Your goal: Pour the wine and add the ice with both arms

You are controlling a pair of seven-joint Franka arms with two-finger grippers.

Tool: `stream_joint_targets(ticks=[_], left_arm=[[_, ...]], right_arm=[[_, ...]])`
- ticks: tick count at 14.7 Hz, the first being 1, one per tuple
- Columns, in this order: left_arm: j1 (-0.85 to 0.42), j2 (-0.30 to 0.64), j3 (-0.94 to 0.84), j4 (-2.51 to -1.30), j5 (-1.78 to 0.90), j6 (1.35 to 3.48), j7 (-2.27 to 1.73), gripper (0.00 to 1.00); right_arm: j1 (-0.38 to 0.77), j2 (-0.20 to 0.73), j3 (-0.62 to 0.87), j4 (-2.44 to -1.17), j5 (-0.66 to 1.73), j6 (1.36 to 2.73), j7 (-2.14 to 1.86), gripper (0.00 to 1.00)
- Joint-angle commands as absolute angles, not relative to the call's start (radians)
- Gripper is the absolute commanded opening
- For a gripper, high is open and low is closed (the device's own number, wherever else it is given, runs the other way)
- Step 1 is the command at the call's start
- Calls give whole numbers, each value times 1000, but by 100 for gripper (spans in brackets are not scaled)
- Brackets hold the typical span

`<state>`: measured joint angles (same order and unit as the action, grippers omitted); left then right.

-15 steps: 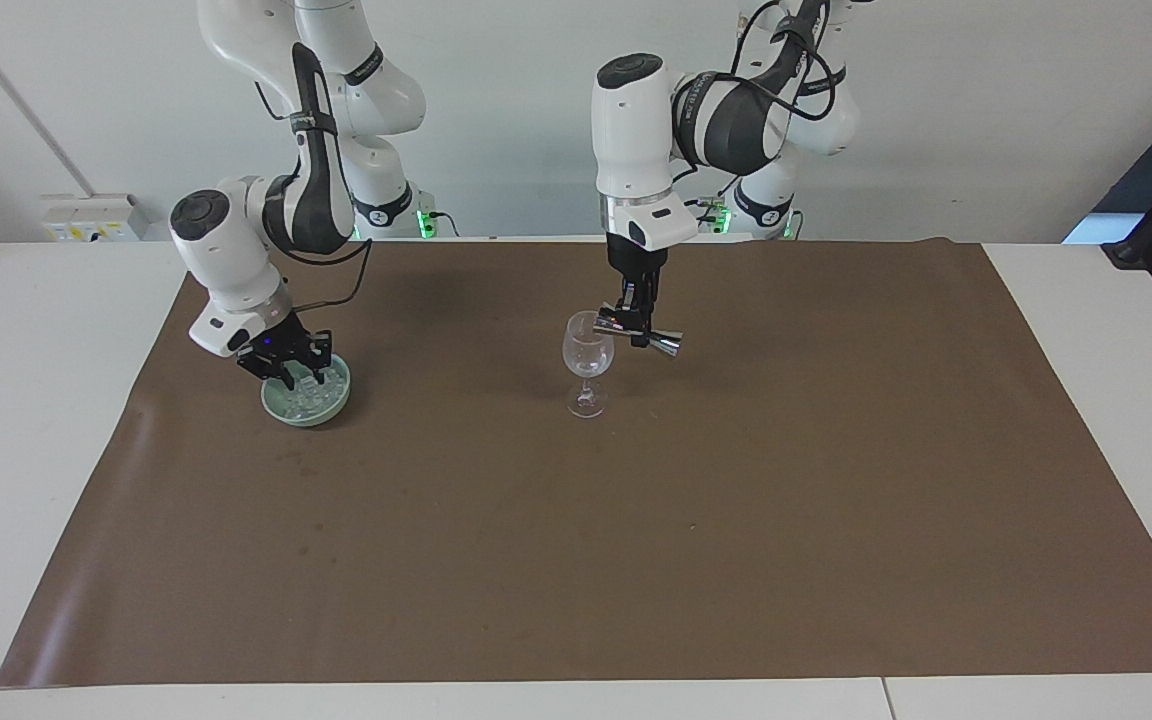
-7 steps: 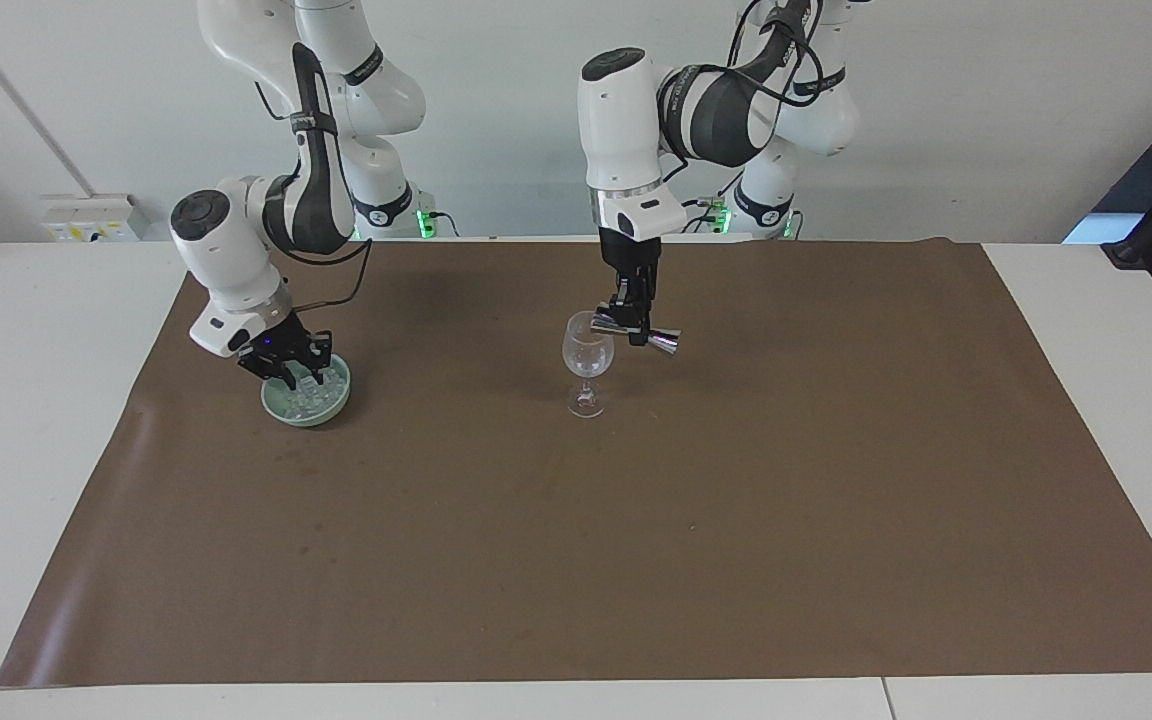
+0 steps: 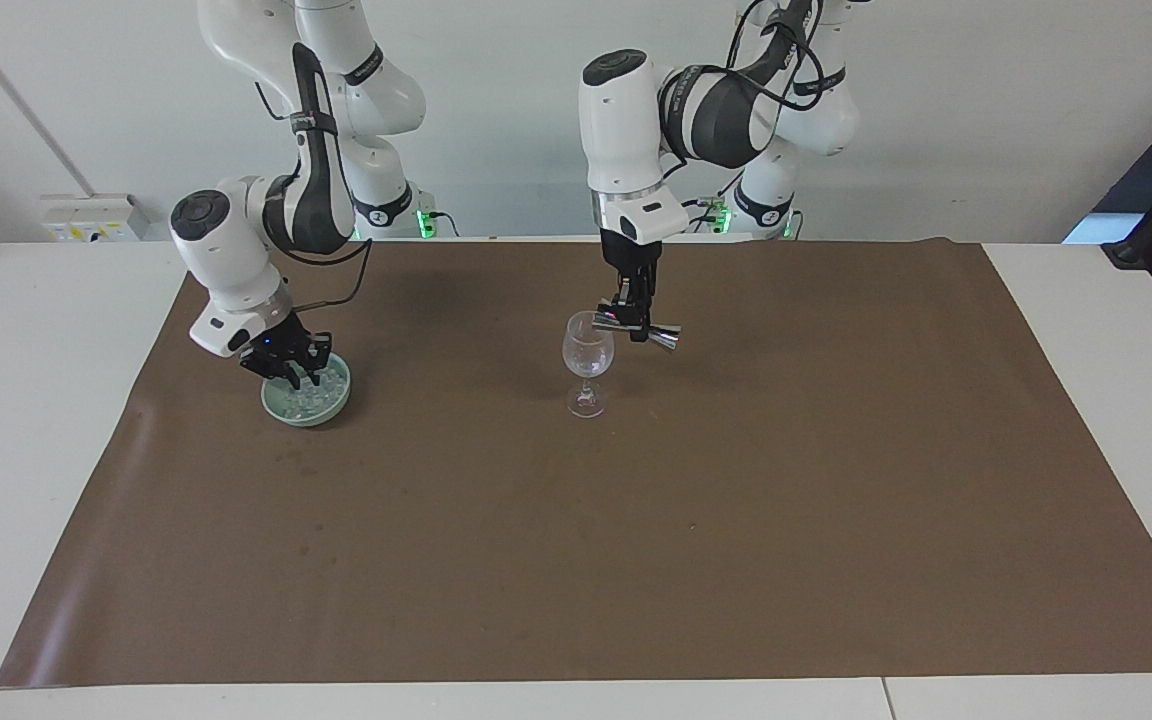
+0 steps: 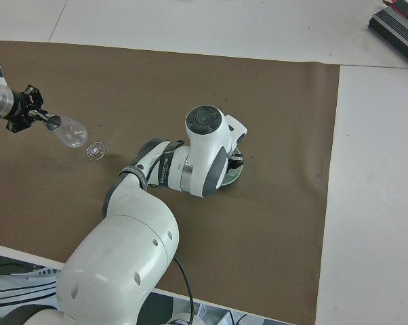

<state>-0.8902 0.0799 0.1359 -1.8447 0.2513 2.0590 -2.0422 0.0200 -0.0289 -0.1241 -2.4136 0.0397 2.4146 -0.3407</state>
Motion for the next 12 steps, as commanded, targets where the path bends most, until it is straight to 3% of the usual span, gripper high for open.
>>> stream_joint_targets(ticks=[1,5,9,12], left_arm=[[-836,60,138,-1821,117,2036,-1968,0],[-674,43,146,-1824,-174,2033,-1728,0],[-430,37,146,-1854,-489,2023,-1450,0],[-263,31,146,-1898,-674,1990,-1278,0]], right_arm=[[12,-31,-120,-2413,60,2407,-374,30],[12,-29,-120,-2413,60,2407,-374,20],[15,-26,-120,-2393,60,2396,-374,15],[40,-20,-118,-2309,60,2324,-367,12]])
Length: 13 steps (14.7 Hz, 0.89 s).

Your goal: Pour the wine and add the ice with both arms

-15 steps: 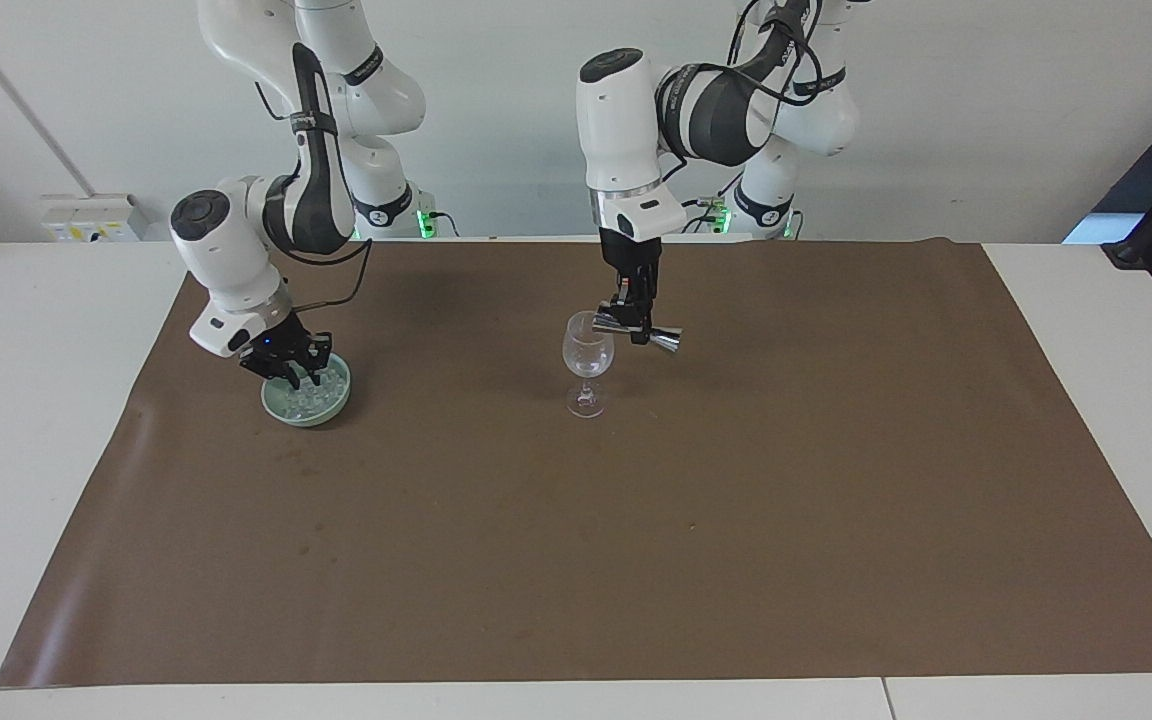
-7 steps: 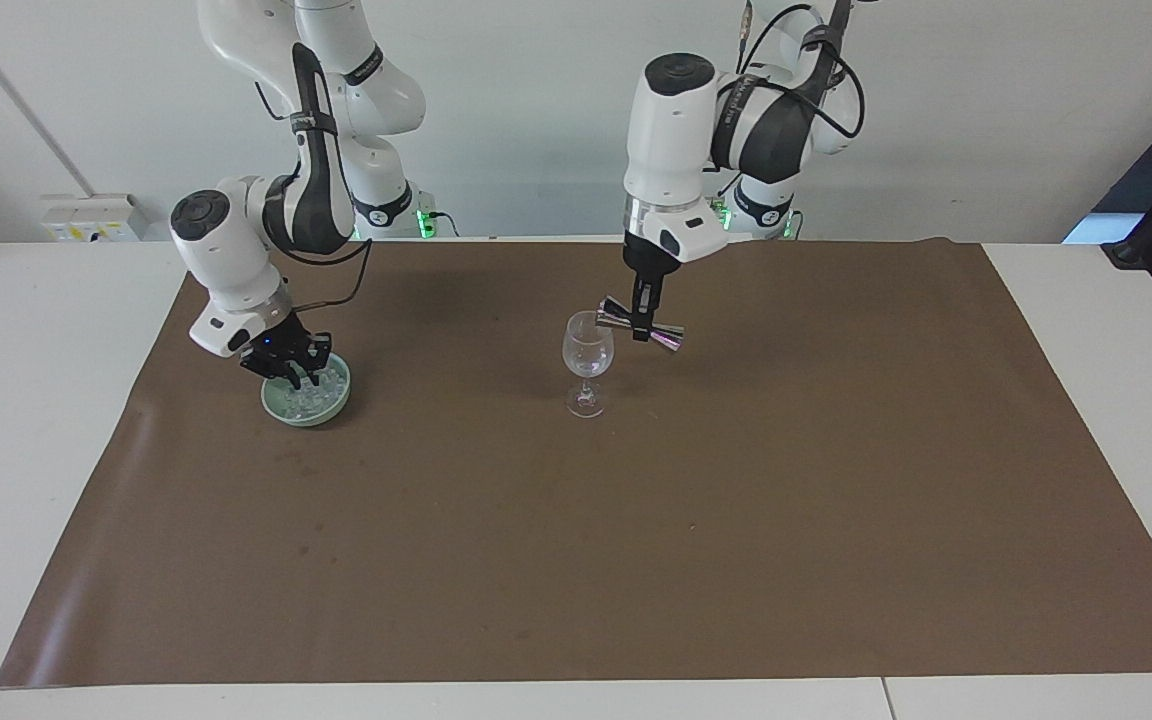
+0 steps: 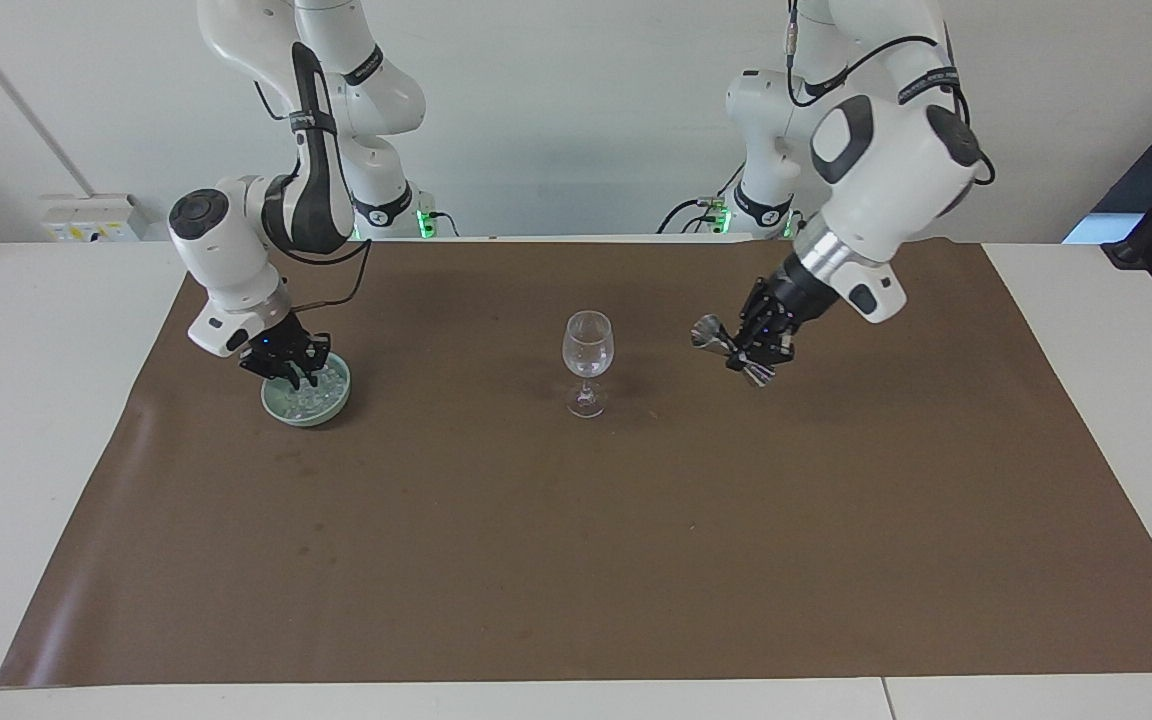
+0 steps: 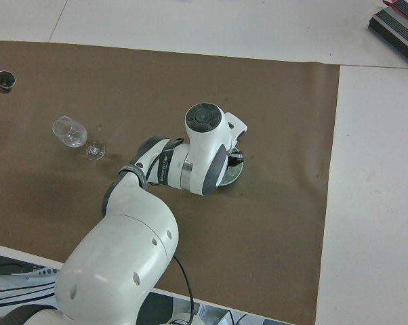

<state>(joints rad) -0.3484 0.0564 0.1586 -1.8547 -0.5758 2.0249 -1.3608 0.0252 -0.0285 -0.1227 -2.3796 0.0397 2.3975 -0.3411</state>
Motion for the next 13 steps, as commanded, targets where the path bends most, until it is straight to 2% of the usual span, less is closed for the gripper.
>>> stream_joint_targets(ticks=[1,4,7,11,13], left_arm=[[-211,43,146,-1898,-716,1979,-1252,0],[-62,122,144,-1885,-889,1948,-1154,0],[14,195,146,-1882,-1041,1947,-1094,0],[115,322,146,-1858,-1221,1945,-1054,0],[161,354,144,-1867,-1291,1930,-1054,0]], right_arm=[[41,-20,-118,-2269,60,2269,-362,12],[73,-32,-118,-2145,60,2104,-330,12],[141,-46,-117,-2004,60,1944,-198,13],[282,-37,-115,-1759,58,1735,26,13],[355,-25,-109,-1680,60,1700,136,13]])
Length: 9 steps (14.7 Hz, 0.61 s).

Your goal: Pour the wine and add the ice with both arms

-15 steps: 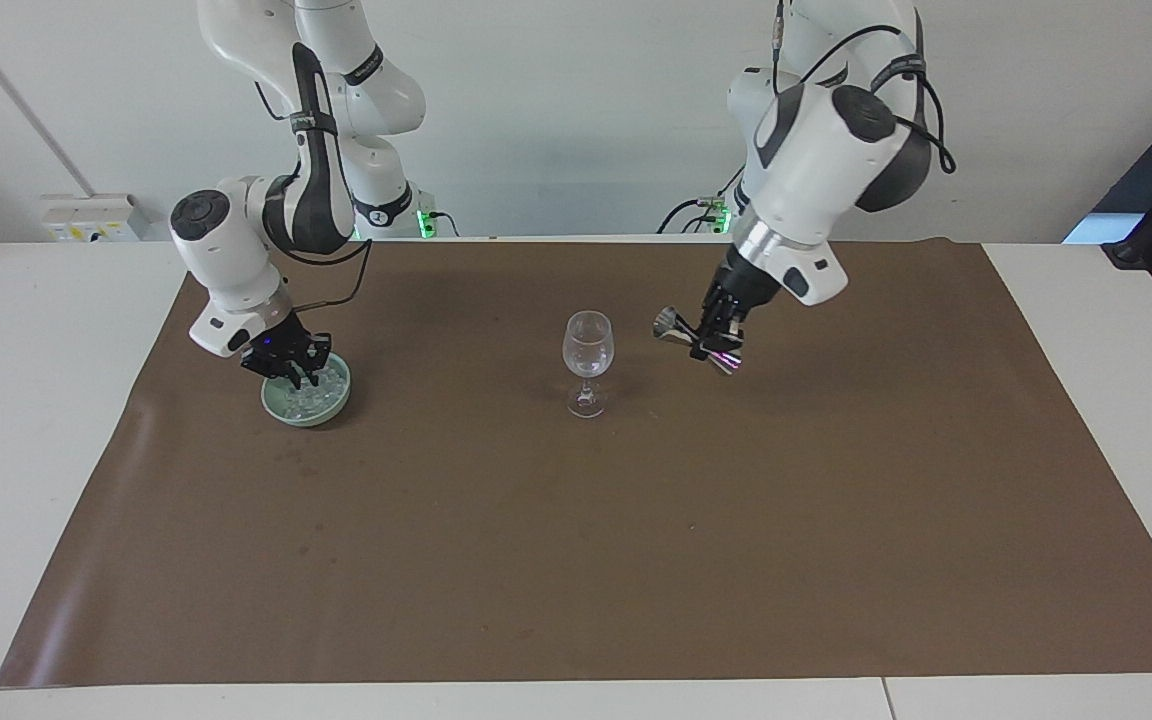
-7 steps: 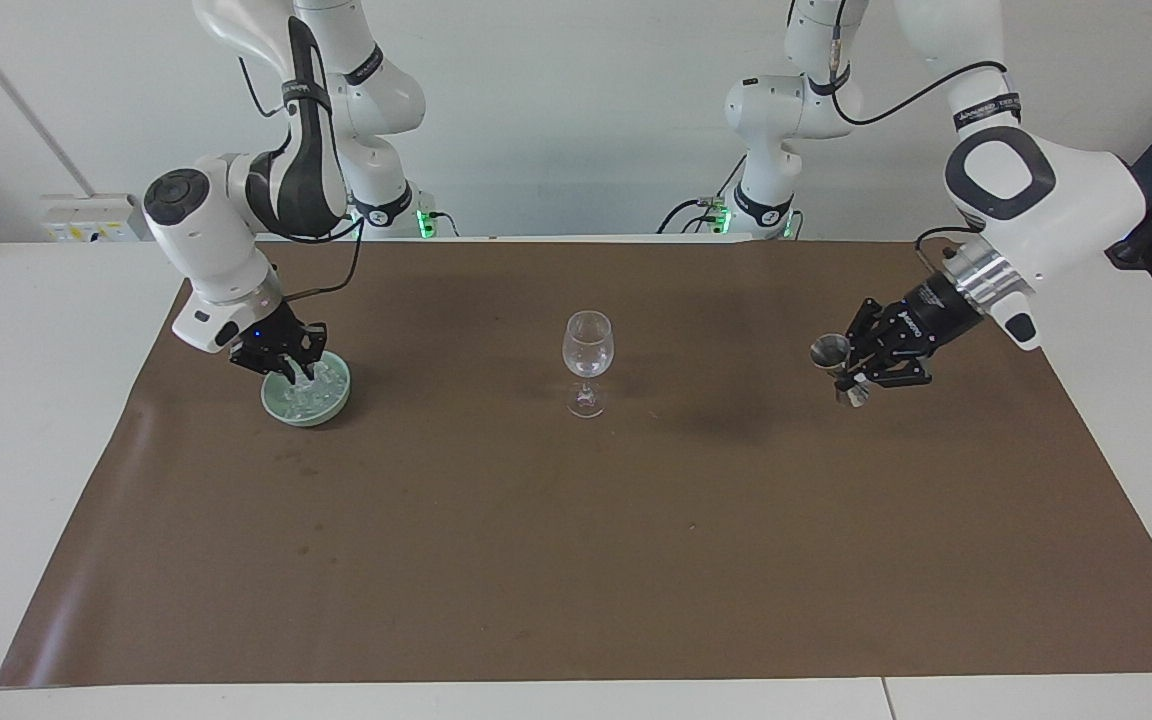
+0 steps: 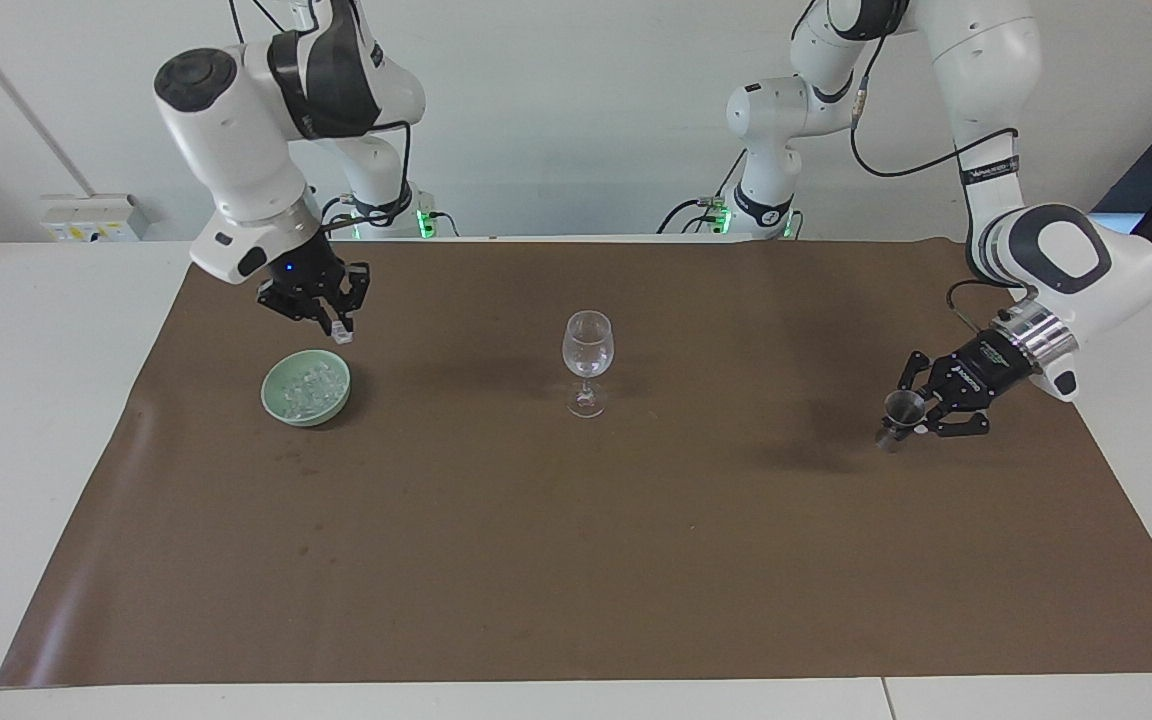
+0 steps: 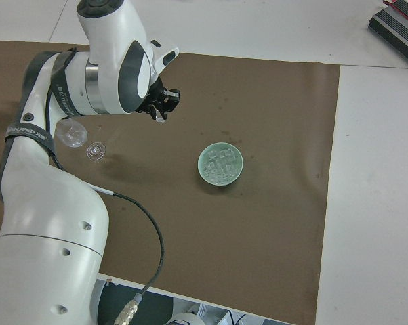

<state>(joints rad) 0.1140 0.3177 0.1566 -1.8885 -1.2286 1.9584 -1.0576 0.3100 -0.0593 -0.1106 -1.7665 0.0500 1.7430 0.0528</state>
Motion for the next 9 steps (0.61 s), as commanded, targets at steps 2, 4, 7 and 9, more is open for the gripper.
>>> stream_joint_targets(ticks=[2,4,7,9], left_arm=[[193,373,141,-1908,-1346,1892,-1048,0],[204,361,141,-1977,-1379,1890,-990,0],[195,302,143,-2135,-1510,1910,-834,0],[187,285,141,-2195,-1557,1937,-764,0]], right_arm=[[452,6,-107,-1620,58,1707,317,13],[520,14,-107,-1614,57,1720,383,14],[624,47,-107,-1614,45,1778,530,14],[678,96,-107,-1614,32,1824,551,14]])
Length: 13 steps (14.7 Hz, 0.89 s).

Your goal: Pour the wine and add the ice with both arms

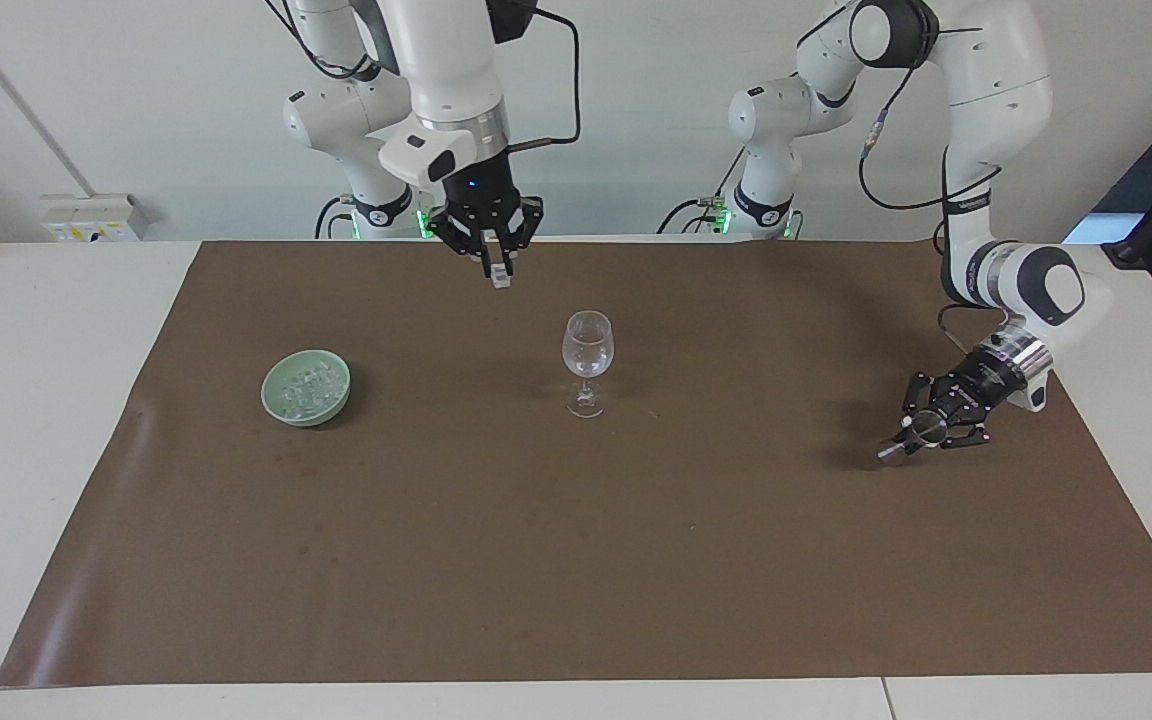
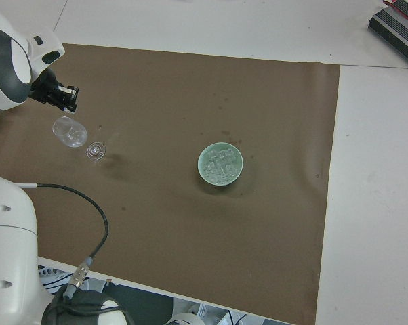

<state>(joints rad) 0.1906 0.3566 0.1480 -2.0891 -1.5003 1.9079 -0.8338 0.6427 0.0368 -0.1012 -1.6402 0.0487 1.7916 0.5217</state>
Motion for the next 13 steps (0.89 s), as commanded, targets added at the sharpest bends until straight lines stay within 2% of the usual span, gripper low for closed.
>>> stream_joint_targets(ticks=[1,4,11,12,13], left_arm=[[187,281,141,-2212,-1565,1939,-755,0],[199,255,141,-2272,-1582,1928,-662,0],[207,244,147,-2293,-1582,1908,-578,0],[207,244,147,-2293,-1582,1910,-578,13],[207,242,147,-2295,-1582,1911,-578,99]], right_arm=[[690,119,-107,-1614,29,1853,581,14],[715,164,-107,-1612,23,1924,640,12],[744,176,-103,-1658,25,1953,647,13],[745,176,-103,-1660,26,1951,647,13],[746,175,-103,-1664,26,1954,647,13]])
